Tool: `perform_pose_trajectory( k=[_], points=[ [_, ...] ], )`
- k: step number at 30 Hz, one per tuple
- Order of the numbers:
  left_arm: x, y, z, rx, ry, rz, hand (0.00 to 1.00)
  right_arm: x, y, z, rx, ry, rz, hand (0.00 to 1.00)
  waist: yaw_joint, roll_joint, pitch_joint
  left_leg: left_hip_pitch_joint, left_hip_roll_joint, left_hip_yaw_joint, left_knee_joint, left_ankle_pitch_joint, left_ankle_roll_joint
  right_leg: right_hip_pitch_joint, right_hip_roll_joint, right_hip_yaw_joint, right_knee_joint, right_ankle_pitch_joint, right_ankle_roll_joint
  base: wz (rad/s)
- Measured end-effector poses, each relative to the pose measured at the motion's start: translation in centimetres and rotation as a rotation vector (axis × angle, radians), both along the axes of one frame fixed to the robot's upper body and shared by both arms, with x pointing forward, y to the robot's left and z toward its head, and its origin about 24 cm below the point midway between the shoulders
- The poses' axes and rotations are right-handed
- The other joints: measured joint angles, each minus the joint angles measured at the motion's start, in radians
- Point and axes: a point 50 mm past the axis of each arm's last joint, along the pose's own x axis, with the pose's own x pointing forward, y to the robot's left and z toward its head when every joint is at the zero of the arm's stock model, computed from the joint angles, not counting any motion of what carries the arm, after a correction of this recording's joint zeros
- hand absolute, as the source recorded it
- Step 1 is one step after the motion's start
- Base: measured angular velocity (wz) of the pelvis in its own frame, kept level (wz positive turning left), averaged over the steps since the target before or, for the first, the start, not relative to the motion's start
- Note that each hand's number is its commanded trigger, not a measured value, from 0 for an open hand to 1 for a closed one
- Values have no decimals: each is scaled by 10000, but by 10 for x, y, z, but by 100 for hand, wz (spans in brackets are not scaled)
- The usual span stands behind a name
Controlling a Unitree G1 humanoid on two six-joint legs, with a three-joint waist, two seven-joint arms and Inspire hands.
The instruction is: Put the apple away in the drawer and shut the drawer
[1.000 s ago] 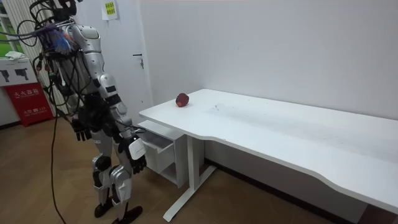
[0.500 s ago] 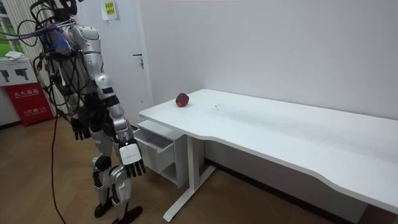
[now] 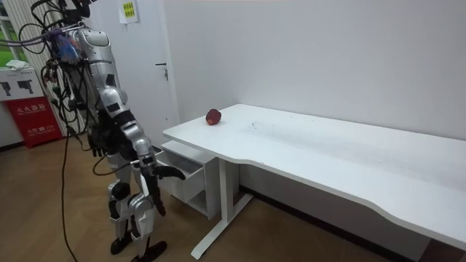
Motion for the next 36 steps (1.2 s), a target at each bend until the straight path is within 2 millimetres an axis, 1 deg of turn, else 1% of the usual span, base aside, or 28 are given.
perform_pose_trajectory(
  k=[1,2,5,8,10,11,13,15,17,19,20,22,25,26,27,28,29,31,33,35,36],
  points=[
    [-1,2,1,75,5,-13,0,1,-1,1,14,13,-305,0,-16,-78,-33,-3,-2,45,-2,1,1,-11,-2,10,1,0,0,-4],
    [-1,4,1,126,15,-17,0,3,-2,2,48,81,-579,0,-10,-114,-35,0,0,63,-3,1,1,-11,1,39,1,0,0,-4],
    [1,7,2,220,-22,-66,0,13,-8,6,-20,111,-1074,0,5,-188,-29,-88,-1,95,26,3,4,-94,-5,71,12,1,2,-4],
    [5,12,4,332,-105,-132,0,25,-15,11,-109,-123,-1437,0,0,-245,7,-233,13,143,90,6,4,-247,5,124,50,3,4,-5],
    [14,16,6,484,-431,-238,0,35,-25,19,-368,-347,-1903,0,-16,-293,37,-329,35,189,125,6,3,-390,21,163,174,2,3,0],
    [13,17,7,511,-463,-232,0,37,-28,21,-468,-374,-1943,0,-10,-302,41,-353,35,193,131,6,3,-405,20,166,166,2,3,0],
    [18,20,9,631,-765,-357,0,47,-43,33,-930,-363,-2178,0,-30,-334,36,-452,25,191,133,10,10,-493,8,163,166,3,3,0],
    [23,22,11,731,-1042,-450,0,49,-54,41,-1291,-314,-2289,0,9,-387,20,-515,25,203,121,20,15,-567,4,151,169,3,4,0],
    [23,24,11,795,-1148,-379,0,55,-70,55,-1817,-260,-2343,0,1,-397,17,-502,30,248,73,30,14,-585,7,142,160,2,4,0],
    [23,24,12,811,-1172,-390,0,56,-81,65,-2231,-193,-2461,0,-30,-399,29,-509,28,246,48,31,13,-591,10,130,136,2,4,0],
    [23,24,12,811,-1177,-389,0,56,-85,68,-2341,-192,-2580,0,-27,-402,31,-507,27,247,42,31,13,-593,12,131,133,3,4,0],
    [26,25,12,819,-1246,-422,0,62,-97,85,-3050,-319,-2769,0,-33,-433,36,-471,-1,252,28,36,7,-585,21,149,135,3,4,0],
    [30,24,12,828,-1410,-517,0,71,-106,103,-4007,-423,-2682,0,-91,-476,50,-474,-22,249,42,42,11,-589,17,167,136,2,4,0],
    [31,24,13,831,-1491,-545,0,72,-108,107,-4169,-400,-2656,0,-92,-479,48,-474,-10,246,39,42,11,-591,17,168,137,2,4,0],
    [33,24,13,821,-1600,-562,0,76,-111,116,-4527,-437,-2650,0,-83,-462,51,-491,23,248,-14,41,12,-620,15,188,142,2,4,-7],
    [35,24,13,813,-1645,-592,0,81,-113,127,-4893,-623,-2688,0,-35,-433,34,-605,14,241,-12,42,14,-753,14,226,164,4,7,-8],
    [36,24,13,815,-1682,-597,0,84,-114,131,-5088,-638,-2630,0,-42,-425,38,-679,10,240,9,43,15,-811,13,234,154,10,16,-6],
    [39,24,13,811,-1782,-634,0,90,-117,147,-5995,-219,-2438,0,-14,-366,29,-837,4,224,79,51,17,-944,14,215,157,18,25,0],
    [38,23,12,775,-1758,-716,0,95,-117,160,-6760,222,-2174,0,34,-348,23,-822,1,275,110,55,10,-935,21,205,162,18,25,0],
    [39,20,12,701,-1733,-914,0,108,-114,177,-7982,532,-1442,0,65,-302,25,-801,-31,302,106,73,13,-925,15,204,159,17,25,0],
    [39,19,11,682,-1725,-986,0,112,-112,180,-8251,595,-1211,0,83,-284,17,-798,-31,302,108,74,13,-920,16,208,156,17,25,0]
  ],
)
